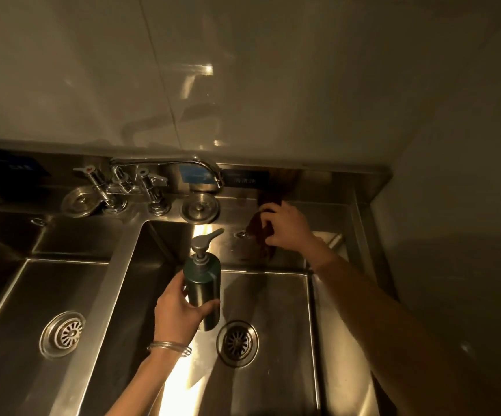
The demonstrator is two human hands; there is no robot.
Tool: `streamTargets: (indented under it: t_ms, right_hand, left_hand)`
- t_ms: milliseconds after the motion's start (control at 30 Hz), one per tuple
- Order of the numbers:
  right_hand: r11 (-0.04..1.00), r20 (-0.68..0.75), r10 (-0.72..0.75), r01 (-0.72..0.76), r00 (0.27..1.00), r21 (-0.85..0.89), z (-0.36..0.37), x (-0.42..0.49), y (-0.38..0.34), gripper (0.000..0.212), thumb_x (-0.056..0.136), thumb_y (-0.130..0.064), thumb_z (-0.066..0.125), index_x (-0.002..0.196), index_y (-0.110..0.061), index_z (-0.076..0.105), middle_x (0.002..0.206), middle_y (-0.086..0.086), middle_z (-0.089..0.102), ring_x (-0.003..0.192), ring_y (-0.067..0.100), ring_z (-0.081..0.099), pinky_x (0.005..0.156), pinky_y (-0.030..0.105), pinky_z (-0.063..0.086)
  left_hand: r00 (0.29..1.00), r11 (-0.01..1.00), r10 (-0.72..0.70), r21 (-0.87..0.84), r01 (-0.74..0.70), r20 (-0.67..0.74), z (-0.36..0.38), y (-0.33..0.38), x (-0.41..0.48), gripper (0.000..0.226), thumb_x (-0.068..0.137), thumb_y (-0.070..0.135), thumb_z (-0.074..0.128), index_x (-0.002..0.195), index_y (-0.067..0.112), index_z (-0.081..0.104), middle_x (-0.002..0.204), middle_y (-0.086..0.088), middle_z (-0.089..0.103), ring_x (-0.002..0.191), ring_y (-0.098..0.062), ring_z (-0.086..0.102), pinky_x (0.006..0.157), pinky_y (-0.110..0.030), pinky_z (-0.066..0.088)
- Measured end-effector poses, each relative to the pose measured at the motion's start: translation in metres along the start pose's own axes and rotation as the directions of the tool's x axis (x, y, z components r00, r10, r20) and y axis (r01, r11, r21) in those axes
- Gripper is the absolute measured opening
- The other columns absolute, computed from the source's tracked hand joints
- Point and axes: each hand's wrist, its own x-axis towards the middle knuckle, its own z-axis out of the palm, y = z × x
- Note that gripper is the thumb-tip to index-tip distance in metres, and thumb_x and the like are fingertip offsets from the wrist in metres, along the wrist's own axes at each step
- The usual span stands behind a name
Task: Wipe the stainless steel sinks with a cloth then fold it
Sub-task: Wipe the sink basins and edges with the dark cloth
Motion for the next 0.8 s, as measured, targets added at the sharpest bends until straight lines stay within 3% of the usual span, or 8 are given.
streamTargets:
  t_ms: [167,333,400,500,567,667,800]
  right_hand:
    - [0.950,0.006,0.307,-0.307,0.952,-0.051,-0.010,-0.053,0.076,0.037,0.076,-0.032,0.066,0.110,-0.020,0.060,0.140,-0.003,0.042,0.117,0.028,0.048,0.094,0.032,0.038]
    - [0.810,-0.145,0.570,-0.582,0.809,-0.067,0.004,-0.039,0.026,0.049,0.089,-0.034,0.055,0.133,-0.020,0.039,0.141,0.012,0.035,0.122,0.041,0.040,0.098,0.049,0.036]
    - [0.844,-0.137,0.525,-0.535,0.840,-0.045,0.005,-0.028,0.008,0.047,0.090,-0.032,0.053,0.134,-0.025,0.039,0.142,0.012,0.032,0.121,0.043,0.038,0.098,0.050,0.034]
    - [0.964,-0.005,0.236,-0.235,0.972,-0.126,0.005,-0.010,-0.014,0.044,0.092,-0.030,0.048,0.136,-0.029,0.043,0.145,0.010,0.029,0.123,0.043,0.035,0.101,0.049,0.030]
    - [0.985,0.060,0.084,-0.074,0.995,-0.158,0.006,-0.003,-0.023,0.046,0.094,-0.034,0.047,0.139,-0.030,0.042,0.148,0.007,0.028,0.126,0.041,0.032,0.104,0.049,0.029]
    - [0.984,0.048,0.085,-0.076,0.995,-0.159,0.005,-0.004,-0.014,0.049,0.094,-0.038,0.048,0.141,-0.032,0.039,0.150,0.005,0.028,0.130,0.037,0.030,0.105,0.046,0.028]
    - [0.976,-0.018,0.188,-0.188,0.982,-0.112,0.001,-0.030,0.028,0.047,0.091,-0.035,0.049,0.138,-0.034,0.043,0.146,0.001,0.036,0.127,0.035,0.035,0.101,0.040,0.031]
  left_hand:
    - [0.999,0.997,0.008,-0.074,-0.012,-0.052,0.004,0.025,0.011,0.072,0.053,0.007,0.089,0.117,0.004,0.056,0.111,-0.015,0.065,0.099,-0.031,0.061,0.080,-0.028,0.041]
    - [0.994,0.995,0.012,-0.099,-0.023,-0.108,0.007,0.034,0.009,0.071,0.054,0.007,0.088,0.118,0.003,0.056,0.112,-0.016,0.064,0.102,-0.034,0.060,0.083,-0.031,0.042]
    - [0.994,0.995,0.010,-0.098,-0.021,-0.105,0.010,0.036,0.010,0.071,0.054,0.007,0.088,0.118,0.004,0.056,0.112,-0.016,0.064,0.102,-0.033,0.060,0.083,-0.031,0.042]
    - [0.994,0.996,0.018,-0.080,-0.027,-0.110,0.019,0.043,0.015,0.071,0.054,0.008,0.088,0.117,0.004,0.056,0.110,-0.016,0.065,0.100,-0.034,0.061,0.082,-0.034,0.044]
    - [0.992,0.996,0.031,-0.075,-0.040,-0.123,0.027,0.054,0.018,0.070,0.054,0.007,0.088,0.116,0.005,0.056,0.108,-0.015,0.066,0.099,-0.033,0.061,0.081,-0.032,0.043]
    - [0.986,0.995,0.065,-0.069,-0.076,-0.151,0.035,0.072,0.028,0.071,0.056,0.009,0.087,0.119,0.007,0.055,0.112,-0.014,0.064,0.101,-0.031,0.060,0.084,-0.032,0.042]
    - [0.975,0.987,0.119,-0.081,-0.136,-0.185,0.043,0.102,0.052,0.073,0.056,0.016,0.088,0.121,0.008,0.055,0.116,-0.013,0.064,0.106,-0.032,0.060,0.089,-0.040,0.048]
